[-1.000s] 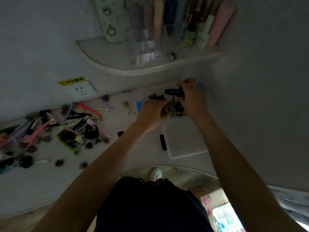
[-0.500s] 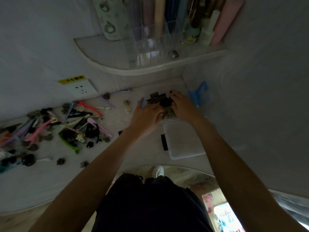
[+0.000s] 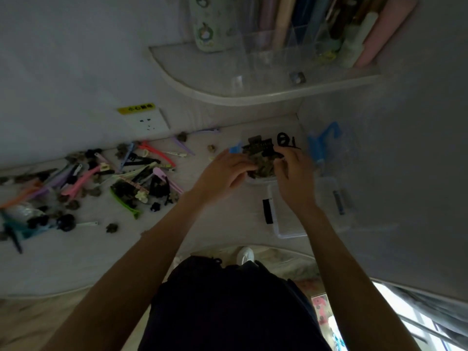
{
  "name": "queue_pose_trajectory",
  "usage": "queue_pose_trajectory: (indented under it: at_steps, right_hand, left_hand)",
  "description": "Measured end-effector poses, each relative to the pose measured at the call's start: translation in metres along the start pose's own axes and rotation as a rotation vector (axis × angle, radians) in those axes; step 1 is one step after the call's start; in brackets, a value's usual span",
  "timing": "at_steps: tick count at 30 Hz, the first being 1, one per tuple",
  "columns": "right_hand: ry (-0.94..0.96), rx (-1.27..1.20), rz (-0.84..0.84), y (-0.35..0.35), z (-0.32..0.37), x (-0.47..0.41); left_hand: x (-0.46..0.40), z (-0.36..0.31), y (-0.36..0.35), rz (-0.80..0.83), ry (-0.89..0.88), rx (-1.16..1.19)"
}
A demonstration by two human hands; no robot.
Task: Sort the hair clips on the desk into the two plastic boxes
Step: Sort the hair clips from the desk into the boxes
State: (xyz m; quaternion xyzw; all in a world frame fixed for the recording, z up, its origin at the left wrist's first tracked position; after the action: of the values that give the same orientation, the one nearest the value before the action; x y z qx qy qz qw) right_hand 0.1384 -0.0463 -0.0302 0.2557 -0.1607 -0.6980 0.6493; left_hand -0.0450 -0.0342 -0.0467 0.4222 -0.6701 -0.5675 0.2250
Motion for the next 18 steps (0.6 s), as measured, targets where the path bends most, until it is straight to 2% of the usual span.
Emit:
queue_pose_trajectory:
  at_steps: [2, 4, 8, 11, 13, 15, 18]
  right_hand:
    - [0.043, -0.036, 0.009, -0.017, 0.02, 0.011]
    - [0.07, -0.071, 0.095, -0.043, 0.041, 0.019]
    - [0.042, -0.052, 0.462, -0.115, 0.065, 0.033]
    - [-0.063, 0.101, 0.657, -0.171, 0.068, 0.043]
    - [-0.107, 0.202, 0.685, -0.192, 0.067, 0.046]
    - [-0.125, 0.234, 0.687, -0.211, 0.071, 0.048]
    - [-0.1, 0.283, 0.639, -0.229, 0.076, 0.046]
  left_hand:
    - [0.03, 0.013, 0.014, -0.123, 0.141, 0.107]
    - [0.069, 0.03, 0.025, -0.184, 0.324, 0.133]
    - [0.148, 0.078, 0.03, -0.193, 0.889, 0.1]
    - [0.196, 0.116, 0.027, -0.135, 1.171, 0.077]
    - [0.208, 0.129, 0.021, 0.03, 1.27, 0.094]
    - [0.212, 0.14, 0.015, 0.139, 1.298, 0.159]
    - [0.201, 0.145, 0.01, 0.151, 1.177, 0.214]
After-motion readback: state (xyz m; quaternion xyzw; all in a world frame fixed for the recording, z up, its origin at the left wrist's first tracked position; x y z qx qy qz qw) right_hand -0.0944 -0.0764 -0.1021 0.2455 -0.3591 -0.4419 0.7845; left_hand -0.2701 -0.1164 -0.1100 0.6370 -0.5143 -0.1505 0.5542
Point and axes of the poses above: each hand's wrist, its own x-axis away from the middle knuckle, its own y-axis out of the back of the hand, z = x × y, the point moved 1 cm from there along -x, towards the middle knuckle, and after that the axes turned 14 degrees about -x, right-handed, at the moved point
